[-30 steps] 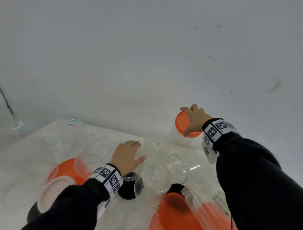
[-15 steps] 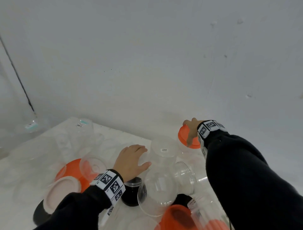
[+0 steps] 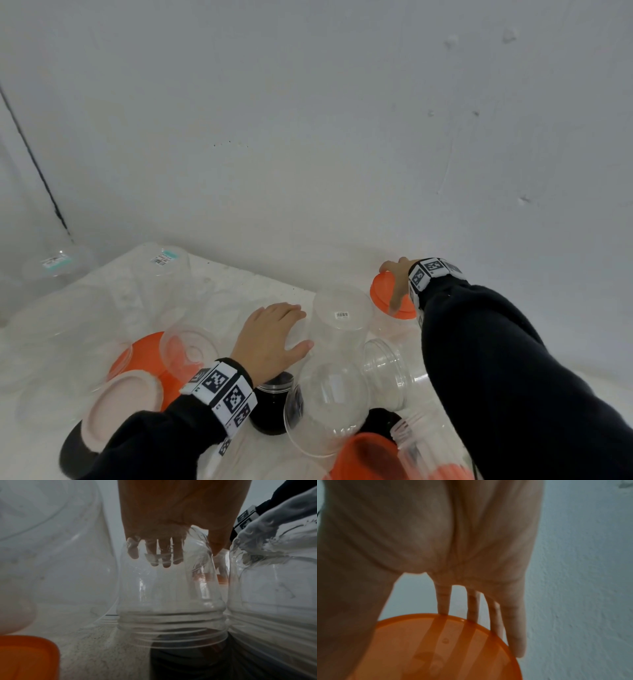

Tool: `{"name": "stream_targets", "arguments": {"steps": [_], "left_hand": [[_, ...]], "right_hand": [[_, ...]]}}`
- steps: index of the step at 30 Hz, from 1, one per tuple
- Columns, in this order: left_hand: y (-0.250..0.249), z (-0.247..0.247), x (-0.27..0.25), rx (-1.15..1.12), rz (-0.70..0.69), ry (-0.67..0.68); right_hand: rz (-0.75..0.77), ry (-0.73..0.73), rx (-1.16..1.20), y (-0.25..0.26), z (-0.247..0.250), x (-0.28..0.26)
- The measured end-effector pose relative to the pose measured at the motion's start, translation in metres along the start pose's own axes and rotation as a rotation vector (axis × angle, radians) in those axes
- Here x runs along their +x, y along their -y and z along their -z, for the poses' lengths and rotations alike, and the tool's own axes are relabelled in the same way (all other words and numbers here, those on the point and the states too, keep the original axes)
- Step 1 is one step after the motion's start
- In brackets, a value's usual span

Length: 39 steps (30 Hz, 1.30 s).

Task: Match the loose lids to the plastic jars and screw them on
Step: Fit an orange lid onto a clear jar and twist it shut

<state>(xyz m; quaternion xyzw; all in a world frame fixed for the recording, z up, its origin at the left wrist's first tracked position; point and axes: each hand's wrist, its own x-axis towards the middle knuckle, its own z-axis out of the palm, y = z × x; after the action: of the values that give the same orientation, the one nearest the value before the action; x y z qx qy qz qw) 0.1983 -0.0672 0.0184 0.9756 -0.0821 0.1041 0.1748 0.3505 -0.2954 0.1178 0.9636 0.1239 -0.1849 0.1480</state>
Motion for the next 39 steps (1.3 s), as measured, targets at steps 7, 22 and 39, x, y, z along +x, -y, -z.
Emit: {"name": "stream_targets", "arguments": {"steps": [7,22,39], "left_hand": [[0.003,-0.004,0.001,0.007,-0.003,-0.012],[0.002,0.001,0.003,0.079,0.011,0.020],[0.004,0.003,0.002,0.060,-0.047,-0.023]], "right_hand": [[0.014,-0.006,0.027,0.000,-0.001,0.007],[0.088,-0.203,0.353,-0.006,0.050,-0.074],[0.065,-0.085,0.424,0.024,-0.092,-0.245]]}}
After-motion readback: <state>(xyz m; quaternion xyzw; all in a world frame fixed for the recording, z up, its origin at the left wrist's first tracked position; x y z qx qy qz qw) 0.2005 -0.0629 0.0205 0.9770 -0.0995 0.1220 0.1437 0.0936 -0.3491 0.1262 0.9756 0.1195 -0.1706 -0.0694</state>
